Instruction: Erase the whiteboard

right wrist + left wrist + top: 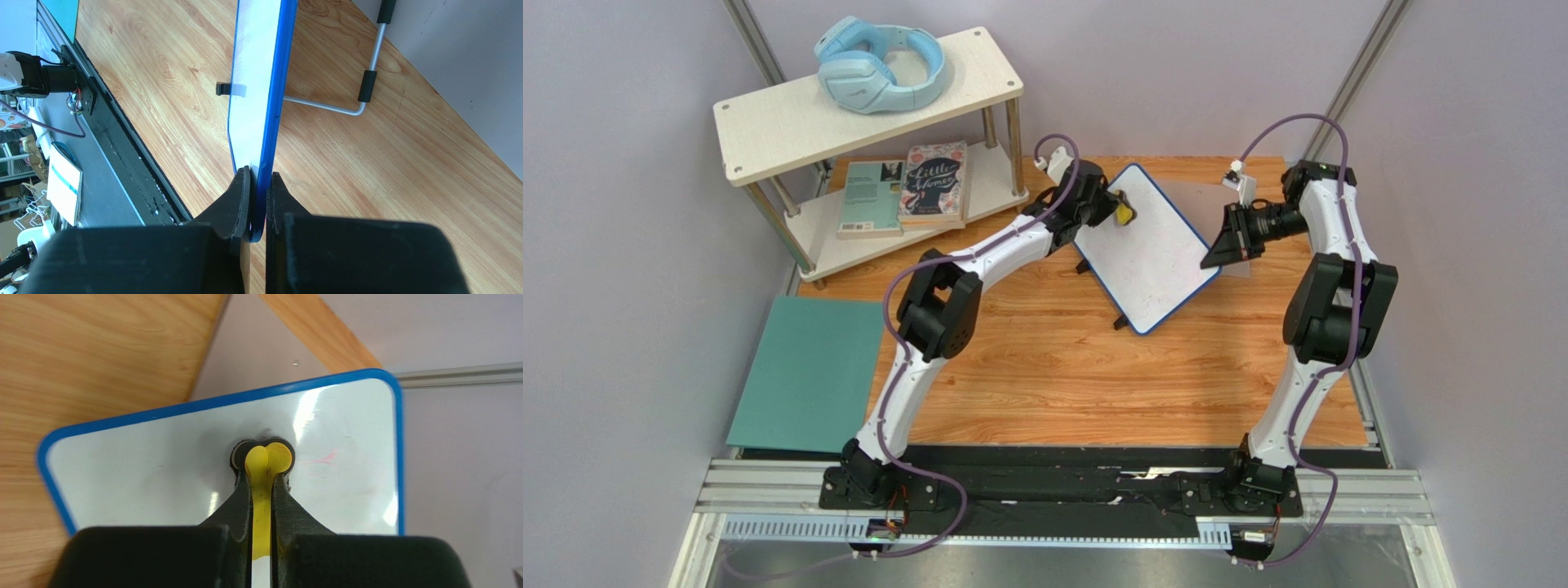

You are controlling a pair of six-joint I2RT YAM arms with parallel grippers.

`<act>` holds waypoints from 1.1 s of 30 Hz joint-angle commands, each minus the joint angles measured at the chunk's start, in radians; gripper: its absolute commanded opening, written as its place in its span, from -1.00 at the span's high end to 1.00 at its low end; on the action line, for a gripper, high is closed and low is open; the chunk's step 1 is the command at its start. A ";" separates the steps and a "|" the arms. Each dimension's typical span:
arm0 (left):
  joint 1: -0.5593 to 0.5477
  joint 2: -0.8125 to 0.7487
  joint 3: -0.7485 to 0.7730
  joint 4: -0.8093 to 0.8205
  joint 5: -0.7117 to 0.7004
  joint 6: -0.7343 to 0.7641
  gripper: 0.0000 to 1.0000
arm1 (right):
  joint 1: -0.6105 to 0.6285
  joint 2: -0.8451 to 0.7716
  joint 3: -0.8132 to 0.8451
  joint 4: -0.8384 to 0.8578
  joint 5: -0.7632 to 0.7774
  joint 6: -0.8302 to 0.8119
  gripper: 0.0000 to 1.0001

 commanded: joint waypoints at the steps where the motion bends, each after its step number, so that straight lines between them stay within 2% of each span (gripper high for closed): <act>1: 0.030 -0.041 -0.085 -0.143 -0.015 0.081 1.00 | 0.043 -0.015 0.030 -0.112 0.108 -0.183 1.00; 4: 0.034 -0.025 -0.048 -0.147 0.008 0.095 1.00 | 0.050 -0.015 0.033 -0.112 0.112 -0.181 1.00; 7: 0.015 0.021 0.058 -0.121 0.060 0.145 1.00 | 0.057 -0.017 0.030 -0.112 0.117 -0.181 1.00; 12: -0.043 0.133 0.349 -0.115 0.081 0.268 1.00 | 0.065 -0.023 0.026 -0.106 0.126 -0.178 1.00; 16: -0.051 0.177 0.434 -0.094 0.069 0.267 1.00 | 0.065 -0.028 0.024 -0.104 0.134 -0.177 1.00; 20: -0.049 0.185 0.412 -0.064 0.037 0.271 1.00 | 0.065 -0.025 0.024 -0.104 0.135 -0.177 1.00; 24: -0.034 0.182 0.380 -0.129 0.038 0.264 1.00 | 0.065 -0.029 0.018 -0.104 0.138 -0.178 1.00; 28: -0.010 0.081 0.151 -0.117 0.023 0.239 1.00 | 0.065 -0.035 0.007 -0.101 0.146 -0.184 1.00; 33: 0.038 0.007 0.002 -0.147 0.017 0.228 1.00 | 0.065 -0.042 -0.002 -0.098 0.144 -0.187 1.00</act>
